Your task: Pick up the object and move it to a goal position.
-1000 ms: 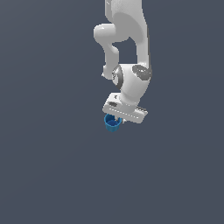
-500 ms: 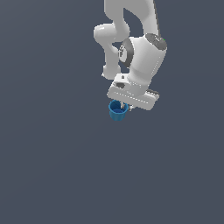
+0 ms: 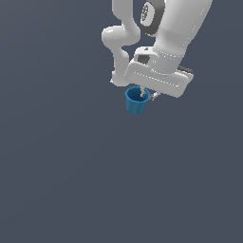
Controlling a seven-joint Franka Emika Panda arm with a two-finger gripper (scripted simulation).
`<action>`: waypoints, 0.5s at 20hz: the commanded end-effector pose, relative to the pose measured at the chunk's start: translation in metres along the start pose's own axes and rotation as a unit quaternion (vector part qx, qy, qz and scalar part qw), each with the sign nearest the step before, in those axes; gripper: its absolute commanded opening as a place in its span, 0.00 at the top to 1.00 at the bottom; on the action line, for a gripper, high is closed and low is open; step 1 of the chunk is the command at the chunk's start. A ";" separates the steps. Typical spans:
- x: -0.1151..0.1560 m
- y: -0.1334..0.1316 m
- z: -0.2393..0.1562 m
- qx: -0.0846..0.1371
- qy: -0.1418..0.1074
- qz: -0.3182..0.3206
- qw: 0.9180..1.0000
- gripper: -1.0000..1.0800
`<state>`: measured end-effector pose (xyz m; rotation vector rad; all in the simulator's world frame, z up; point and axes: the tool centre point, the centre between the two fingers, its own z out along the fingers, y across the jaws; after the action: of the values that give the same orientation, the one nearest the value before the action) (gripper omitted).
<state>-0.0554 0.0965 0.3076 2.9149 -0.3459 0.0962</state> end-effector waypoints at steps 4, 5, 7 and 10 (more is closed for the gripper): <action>-0.002 -0.003 -0.057 0.001 0.000 0.000 1.000 1.00; -0.003 -0.003 -0.065 0.001 0.000 0.000 1.000 1.00; -0.003 -0.004 -0.080 0.001 0.000 0.000 1.000 1.00; -0.003 -0.006 -0.099 0.000 0.001 0.000 1.000 1.00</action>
<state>-0.0606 0.1208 0.3922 2.9152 -0.3459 0.0964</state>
